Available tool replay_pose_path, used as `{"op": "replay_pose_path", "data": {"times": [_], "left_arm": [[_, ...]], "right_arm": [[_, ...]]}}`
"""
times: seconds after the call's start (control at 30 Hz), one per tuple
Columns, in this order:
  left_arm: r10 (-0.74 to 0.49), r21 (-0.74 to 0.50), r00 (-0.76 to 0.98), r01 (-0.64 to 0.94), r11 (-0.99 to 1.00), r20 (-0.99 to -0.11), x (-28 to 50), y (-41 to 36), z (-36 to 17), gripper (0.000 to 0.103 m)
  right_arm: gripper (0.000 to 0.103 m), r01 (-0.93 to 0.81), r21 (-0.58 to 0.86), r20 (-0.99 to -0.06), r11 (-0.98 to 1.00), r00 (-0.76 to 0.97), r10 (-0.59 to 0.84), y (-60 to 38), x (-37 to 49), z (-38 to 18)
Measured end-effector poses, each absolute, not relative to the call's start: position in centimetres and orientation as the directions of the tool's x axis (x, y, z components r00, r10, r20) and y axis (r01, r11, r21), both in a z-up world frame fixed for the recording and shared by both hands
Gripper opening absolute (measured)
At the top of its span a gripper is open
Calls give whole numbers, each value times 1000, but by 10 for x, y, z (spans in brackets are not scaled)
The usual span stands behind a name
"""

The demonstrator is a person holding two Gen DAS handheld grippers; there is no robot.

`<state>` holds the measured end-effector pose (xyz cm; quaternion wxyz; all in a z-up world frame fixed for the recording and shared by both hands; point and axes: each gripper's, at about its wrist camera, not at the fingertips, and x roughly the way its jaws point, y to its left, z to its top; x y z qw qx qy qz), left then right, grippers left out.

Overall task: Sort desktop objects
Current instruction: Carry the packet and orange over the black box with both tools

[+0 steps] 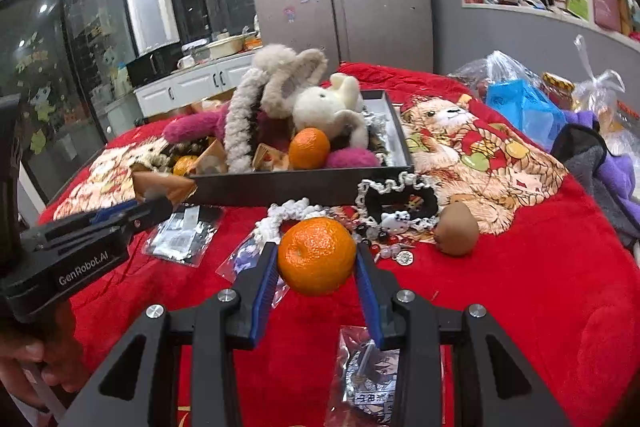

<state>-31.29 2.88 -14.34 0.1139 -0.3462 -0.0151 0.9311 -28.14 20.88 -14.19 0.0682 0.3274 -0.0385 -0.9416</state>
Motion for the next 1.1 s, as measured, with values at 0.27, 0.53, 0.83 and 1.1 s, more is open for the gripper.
{"op": "replay_pose_path", "data": {"times": [0.27, 0.53, 0.83, 1.1], "left_arm": [[217, -89, -731, -210, -974, -647, -309, 36, -144, 27], [234, -106, -720, -219, -970, -653, -309, 36, -146, 27], [219, -89, -727, -214, -973, -651, -308, 37, -146, 27], [224, -111, -709, -203, -973, -668, -314, 32, -153, 27]], "right_arm": [[38, 140, 114, -615, -983, -767, -181, 195, -278, -145], [38, 170, 102, -612, -980, -766, -197, 184, -274, -145], [38, 172, 91, -611, -981, -768, -191, 182, -273, -145], [38, 163, 81, -620, -983, -764, -178, 181, -274, -146]]}}
